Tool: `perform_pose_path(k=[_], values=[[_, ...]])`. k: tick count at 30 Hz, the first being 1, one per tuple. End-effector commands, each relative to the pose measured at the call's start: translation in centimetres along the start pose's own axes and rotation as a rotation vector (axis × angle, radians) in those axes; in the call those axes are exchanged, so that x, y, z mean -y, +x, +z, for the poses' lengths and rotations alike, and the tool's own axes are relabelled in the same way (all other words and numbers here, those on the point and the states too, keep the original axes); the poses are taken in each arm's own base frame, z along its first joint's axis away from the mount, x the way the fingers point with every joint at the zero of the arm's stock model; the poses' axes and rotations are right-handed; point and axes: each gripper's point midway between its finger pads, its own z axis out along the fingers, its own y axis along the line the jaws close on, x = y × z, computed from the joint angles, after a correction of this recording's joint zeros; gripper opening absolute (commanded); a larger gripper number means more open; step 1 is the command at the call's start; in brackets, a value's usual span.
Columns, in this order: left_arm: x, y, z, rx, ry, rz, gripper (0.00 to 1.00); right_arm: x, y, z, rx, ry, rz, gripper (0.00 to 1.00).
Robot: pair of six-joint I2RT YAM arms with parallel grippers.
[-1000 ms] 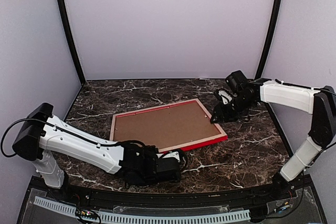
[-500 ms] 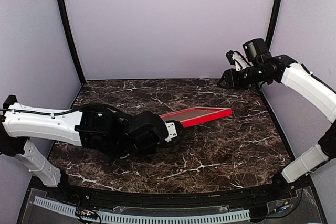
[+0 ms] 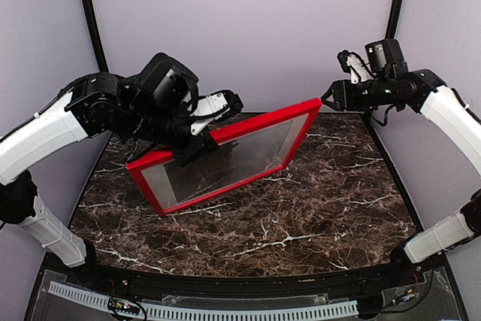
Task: Put the photo into the frame
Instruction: Turn over the photo frame.
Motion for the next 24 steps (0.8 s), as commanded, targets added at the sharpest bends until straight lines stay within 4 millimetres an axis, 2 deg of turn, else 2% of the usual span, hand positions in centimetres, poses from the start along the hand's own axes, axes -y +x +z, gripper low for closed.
perform_pose_path(k=[1, 2, 3, 4, 5, 7, 10, 11, 12, 13, 14, 15, 16, 17, 18, 19, 20, 21, 24], values=[[-3.9, -4.4, -2.9, 0.185, 0.049, -0.198, 0.0, -0.1, -2.0, -1.5, 0.085, -0.005, -0.005, 0.56], [-5.3, -4.3, -3.0, 0.186, 0.04, -0.239, 0.0, -0.1, -1.9, -1.3, 0.082, -0.008, -0.004, 0.56], [-5.2, -4.4, -2.6, 0.186, 0.076, -0.275, 0.0, -0.1, -1.7, -1.2, 0.077, -0.009, -0.003, 0.56], [-6.4, -4.2, -2.6, 0.193, 0.075, -0.315, 0.0, 0.0, -1.5, -1.1, 0.075, -0.008, -0.002, 0.56], [-6.4, -4.4, -2.5, 0.203, 0.118, -0.358, 0.0, 0.0, -1.3, -0.9, 0.071, -0.009, 0.0, 0.56], [-8.2, -4.0, -2.3, 0.229, 0.145, -0.45, 0.0, 0.2, -1.0, -0.6, 0.065, -0.009, 0.004, 0.57], [-9.5, -4.0, -2.0, 0.283, 0.208, -0.561, 0.0, 0.3, -0.6, -0.4, 0.06, -0.011, 0.008, 0.56], [-10.8, -3.5, -2.1, 0.296, 0.201, -0.623, 0.0, 0.4, -0.5, -0.2, 0.056, -0.011, 0.009, 0.57], [-10.8, -3.6, -1.8, 0.32, 0.237, -0.646, 0.0, 0.5, -0.4, -0.1, 0.053, -0.01, 0.01, 0.57], [-12.1, -3.2, -2.0, 0.337, 0.232, -0.706, 0.0, 0.6, -0.3, -0.1, 0.051, -0.009, 0.01, 0.57], [-12.3, -3.2, -1.8, 0.361, 0.271, -0.75, 0.0, 0.7, -0.2, 0.1, 0.048, -0.008, 0.011, 0.57], [-13.2, -2.0, -1.3, 0.361, 0.264, -0.796, 0.0, 0.7, -0.1, 0.1, 0.046, -0.008, 0.013, 0.57], [-13.7, -2.5, -1.8, 0.405, 0.284, -0.833, 0.0, 0.8, 0.0, 0.2, 0.044, -0.009, 0.014, 0.57], [-14.5, -1.1, -1.0, 0.394, 0.279, -0.884, 0.0, 0.8, 0.1, 0.4, 0.041, -0.009, 0.015, 0.57], [-15.0, -1.5, -1.4, 0.436, 0.31, -0.928, 0.0, 0.8, 0.2, 0.5, 0.038, -0.008, 0.015, 0.57], [-15.6, 0.0, -0.4, 0.42, 0.312, -0.982, 0.0, 0.9, 0.4, 0.6, 0.032, -0.007, 0.017, 0.57], [-15.9, -0.3, -0.7, 0.457, 0.352, -1.024, 0.0, 1.0, 0.5, 0.7, 0.031, -0.006, 0.018, 0.57], [-16.8, 0.7, 0.0, 0.475, 0.349, -1.06, 0.0, 1.0, 0.7, 0.9, 0.027, -0.006, 0.02, 0.57], [-17.5, 2.5, 0.8, 0.497, 0.407, -1.199, 0.0, 1.2, 1.1, 1.3, 0.017, -0.006, 0.022, 0.57]])
